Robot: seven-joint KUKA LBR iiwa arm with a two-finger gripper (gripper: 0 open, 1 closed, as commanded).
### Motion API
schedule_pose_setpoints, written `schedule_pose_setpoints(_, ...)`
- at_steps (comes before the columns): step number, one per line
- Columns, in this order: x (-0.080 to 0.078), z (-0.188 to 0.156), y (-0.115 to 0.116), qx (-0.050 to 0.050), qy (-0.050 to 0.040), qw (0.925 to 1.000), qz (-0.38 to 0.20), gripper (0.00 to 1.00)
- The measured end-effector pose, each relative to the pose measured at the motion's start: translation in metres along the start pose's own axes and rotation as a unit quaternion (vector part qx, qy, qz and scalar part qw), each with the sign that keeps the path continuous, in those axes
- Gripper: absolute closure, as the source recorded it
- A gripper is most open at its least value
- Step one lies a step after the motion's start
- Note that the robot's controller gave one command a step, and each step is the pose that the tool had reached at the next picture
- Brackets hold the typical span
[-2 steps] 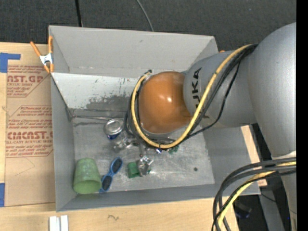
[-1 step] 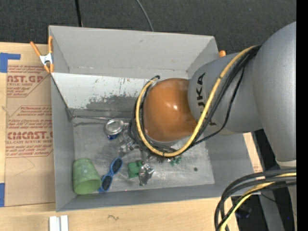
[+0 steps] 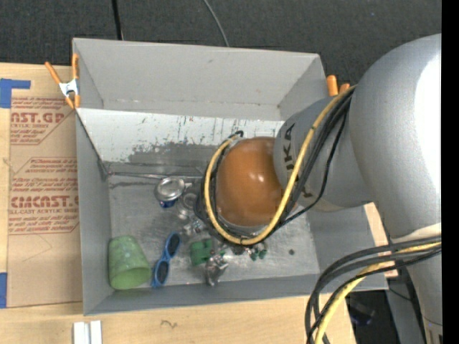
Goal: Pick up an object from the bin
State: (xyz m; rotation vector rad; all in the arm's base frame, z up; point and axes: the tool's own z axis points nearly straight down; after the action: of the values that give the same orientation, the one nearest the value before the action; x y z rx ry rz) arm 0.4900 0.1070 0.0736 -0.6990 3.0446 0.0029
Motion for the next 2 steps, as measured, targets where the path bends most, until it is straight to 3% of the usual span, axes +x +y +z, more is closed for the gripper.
schedule_pose_setpoints(1, 0.0055, -0.0009, -0.0035, 0.000, -0.0024, 0.9994, 0.033, 0.00)
schedule_pose_setpoints(2, 0.0094, -0.0006, -0.0023, -0.002, 0.0062, 0.9994, 0.033, 1.00)
